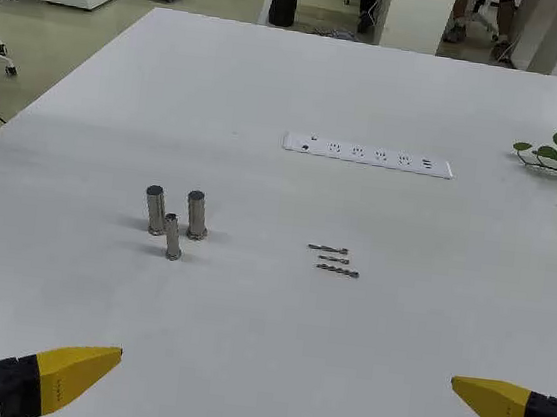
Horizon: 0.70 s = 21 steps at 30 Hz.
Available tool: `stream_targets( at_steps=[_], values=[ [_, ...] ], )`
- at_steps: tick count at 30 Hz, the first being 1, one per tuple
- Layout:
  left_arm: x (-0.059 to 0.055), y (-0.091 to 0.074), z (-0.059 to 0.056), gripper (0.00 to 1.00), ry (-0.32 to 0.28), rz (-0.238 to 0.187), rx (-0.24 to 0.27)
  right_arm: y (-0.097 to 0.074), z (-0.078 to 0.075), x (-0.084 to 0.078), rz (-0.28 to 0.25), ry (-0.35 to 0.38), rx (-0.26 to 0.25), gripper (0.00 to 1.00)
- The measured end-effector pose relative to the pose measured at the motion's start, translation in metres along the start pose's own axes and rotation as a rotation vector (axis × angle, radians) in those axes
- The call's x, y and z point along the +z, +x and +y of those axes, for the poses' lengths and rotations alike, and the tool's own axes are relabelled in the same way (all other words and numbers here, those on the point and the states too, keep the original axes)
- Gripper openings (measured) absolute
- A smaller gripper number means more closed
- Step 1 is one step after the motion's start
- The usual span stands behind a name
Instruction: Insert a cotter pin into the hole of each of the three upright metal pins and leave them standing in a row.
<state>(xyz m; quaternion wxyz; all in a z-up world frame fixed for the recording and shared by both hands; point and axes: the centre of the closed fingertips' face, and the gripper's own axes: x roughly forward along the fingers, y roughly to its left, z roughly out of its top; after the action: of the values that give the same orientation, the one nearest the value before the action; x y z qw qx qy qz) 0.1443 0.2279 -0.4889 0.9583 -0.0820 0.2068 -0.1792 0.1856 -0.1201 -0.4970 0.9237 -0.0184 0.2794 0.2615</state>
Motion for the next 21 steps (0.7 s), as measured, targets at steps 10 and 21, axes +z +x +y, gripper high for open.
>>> stream_targets(
  at_steps=[10,21],
  values=[
    [0.0027,0.0012,-0.0009,0.99,-0.004,-0.01,-0.006,0.0018,0.0028,0.0016,0.001,-0.007,0.009,0.93],
    [-0.005,0.0025,-0.0032,0.99,-0.011,0.019,-0.007,0.0017,0.0051,0.008,-0.006,-0.017,0.016,0.93]
  ],
)
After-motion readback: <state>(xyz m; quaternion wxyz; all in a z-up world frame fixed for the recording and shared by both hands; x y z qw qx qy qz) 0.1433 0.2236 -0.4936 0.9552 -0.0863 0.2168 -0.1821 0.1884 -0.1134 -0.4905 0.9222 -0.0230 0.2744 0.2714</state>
